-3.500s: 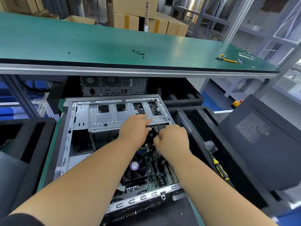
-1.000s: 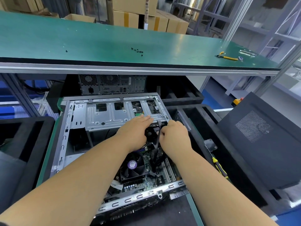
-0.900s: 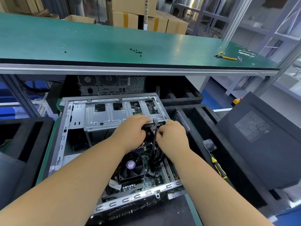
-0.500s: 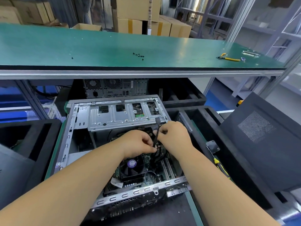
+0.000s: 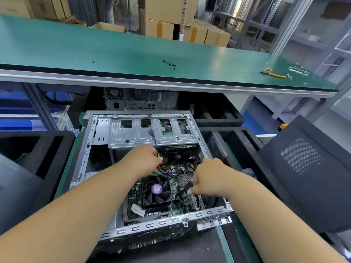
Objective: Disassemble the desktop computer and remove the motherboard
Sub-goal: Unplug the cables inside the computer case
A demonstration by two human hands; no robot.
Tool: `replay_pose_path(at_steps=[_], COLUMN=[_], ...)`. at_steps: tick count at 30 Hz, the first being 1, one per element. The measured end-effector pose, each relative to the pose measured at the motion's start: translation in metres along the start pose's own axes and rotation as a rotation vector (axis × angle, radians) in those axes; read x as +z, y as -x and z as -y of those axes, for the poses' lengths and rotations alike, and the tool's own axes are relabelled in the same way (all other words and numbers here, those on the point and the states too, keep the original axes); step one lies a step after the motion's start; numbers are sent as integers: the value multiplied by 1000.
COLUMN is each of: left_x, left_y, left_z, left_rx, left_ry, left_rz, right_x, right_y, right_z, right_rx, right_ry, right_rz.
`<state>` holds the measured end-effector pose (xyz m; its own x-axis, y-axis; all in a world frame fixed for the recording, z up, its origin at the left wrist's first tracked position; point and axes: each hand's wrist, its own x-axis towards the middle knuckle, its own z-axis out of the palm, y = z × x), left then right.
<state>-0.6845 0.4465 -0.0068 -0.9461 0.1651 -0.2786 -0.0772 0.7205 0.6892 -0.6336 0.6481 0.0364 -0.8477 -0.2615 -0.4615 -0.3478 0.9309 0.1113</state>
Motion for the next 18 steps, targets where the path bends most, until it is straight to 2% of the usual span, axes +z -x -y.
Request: replay_pose_path(at_steps=[5, 12, 15, 18], left_x=[-2, -1, 1, 2], left_y=[-3, 0, -1, -3], left_z=[5, 3, 2, 3], left_rx=[-23, 22, 42, 56], left_ry=[144, -83, -137, -146], left_rz=[-21, 159, 166, 177], right_x=[-13, -23, -12, 3], right_y=[2, -21, -49, -74], right_z=[4, 9, 9, 10], right_rx=[54, 118, 87, 64], right_ry=[7, -94, -166, -90], right_rz=[-94, -200, -86, 54])
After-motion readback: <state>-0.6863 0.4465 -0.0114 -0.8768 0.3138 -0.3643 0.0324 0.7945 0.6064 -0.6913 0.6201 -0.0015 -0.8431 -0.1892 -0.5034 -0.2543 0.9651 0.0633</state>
